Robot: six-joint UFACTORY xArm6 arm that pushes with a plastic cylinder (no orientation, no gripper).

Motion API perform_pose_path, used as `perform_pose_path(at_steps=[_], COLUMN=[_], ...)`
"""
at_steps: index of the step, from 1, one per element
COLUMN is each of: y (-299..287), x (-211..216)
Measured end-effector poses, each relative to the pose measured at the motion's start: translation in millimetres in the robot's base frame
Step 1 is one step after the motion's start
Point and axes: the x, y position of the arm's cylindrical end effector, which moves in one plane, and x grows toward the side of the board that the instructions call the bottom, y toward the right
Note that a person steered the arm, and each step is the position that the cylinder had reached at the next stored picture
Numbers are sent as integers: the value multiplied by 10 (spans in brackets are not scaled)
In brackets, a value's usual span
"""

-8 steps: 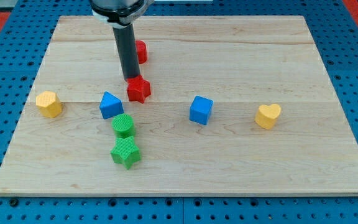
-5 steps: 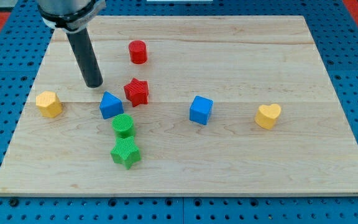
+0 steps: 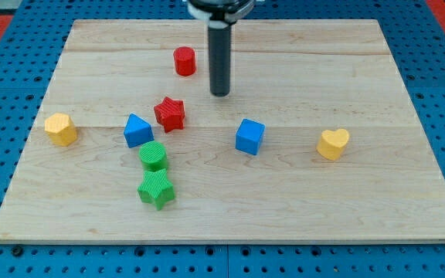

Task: Move the blue triangle right to the yellow hexagon

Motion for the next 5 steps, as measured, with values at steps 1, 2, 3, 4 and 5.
perform_pose_path(at_steps=[1,2,3,4,5], y=[-237,-240,-597,-995,-1225], x=[349,646,660,660,660])
